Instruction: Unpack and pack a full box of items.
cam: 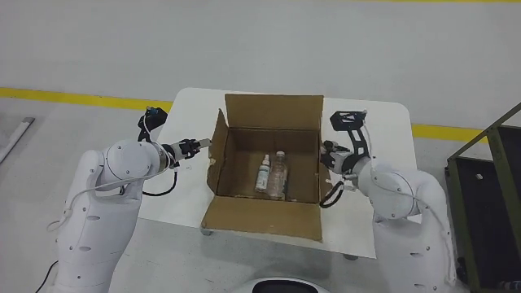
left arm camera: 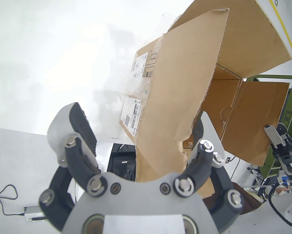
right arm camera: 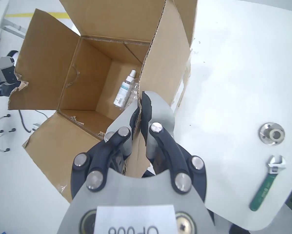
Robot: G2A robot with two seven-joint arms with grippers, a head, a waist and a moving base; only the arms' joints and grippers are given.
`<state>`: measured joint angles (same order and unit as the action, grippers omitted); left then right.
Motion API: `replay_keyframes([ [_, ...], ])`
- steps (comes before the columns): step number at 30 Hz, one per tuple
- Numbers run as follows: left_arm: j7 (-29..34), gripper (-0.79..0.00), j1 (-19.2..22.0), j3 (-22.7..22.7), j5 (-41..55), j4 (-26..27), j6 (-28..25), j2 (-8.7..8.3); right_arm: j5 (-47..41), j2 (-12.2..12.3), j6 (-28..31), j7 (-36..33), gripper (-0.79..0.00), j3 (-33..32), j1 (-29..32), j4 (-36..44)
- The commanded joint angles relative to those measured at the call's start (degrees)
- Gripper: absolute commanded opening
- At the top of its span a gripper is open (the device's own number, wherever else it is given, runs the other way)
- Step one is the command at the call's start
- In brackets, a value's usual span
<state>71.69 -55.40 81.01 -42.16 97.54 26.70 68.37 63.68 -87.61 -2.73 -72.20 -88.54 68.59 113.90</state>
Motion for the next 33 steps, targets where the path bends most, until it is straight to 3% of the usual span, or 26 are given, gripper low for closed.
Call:
replay_keyframes([
  [1,0.0,0.0,0.0,0.0,0.0,0.0,0.0,0.0,-6.3,0.1,0.7,1.4,-0.785,-2.4,0.7,-0.3],
  [12,0.0,0.0,0.0,0.0,0.0,0.0,0.0,0.0,-29.8,1.8,5.5,1.7,-0.785,-13.1,2.4,-7.8],
  [19,0.0,0.0,0.0,0.0,0.0,0.0,0.0,0.0,-37.0,3.1,8.2,1.0,-0.785,-16.4,3.0,-13.5],
  [29,0.0,0.0,0.0,0.0,0.0,0.0,0.0,0.0,-34.7,5.2,7.9,1.7,-0.785,-17.5,2.4,-17.6],
  [33,0.0,0.0,0.0,0.0,0.0,0.0,0.0,0.0,-33.0,5.8,7.0,2.7,-0.68,-16.4,2.5,-18.0],
])
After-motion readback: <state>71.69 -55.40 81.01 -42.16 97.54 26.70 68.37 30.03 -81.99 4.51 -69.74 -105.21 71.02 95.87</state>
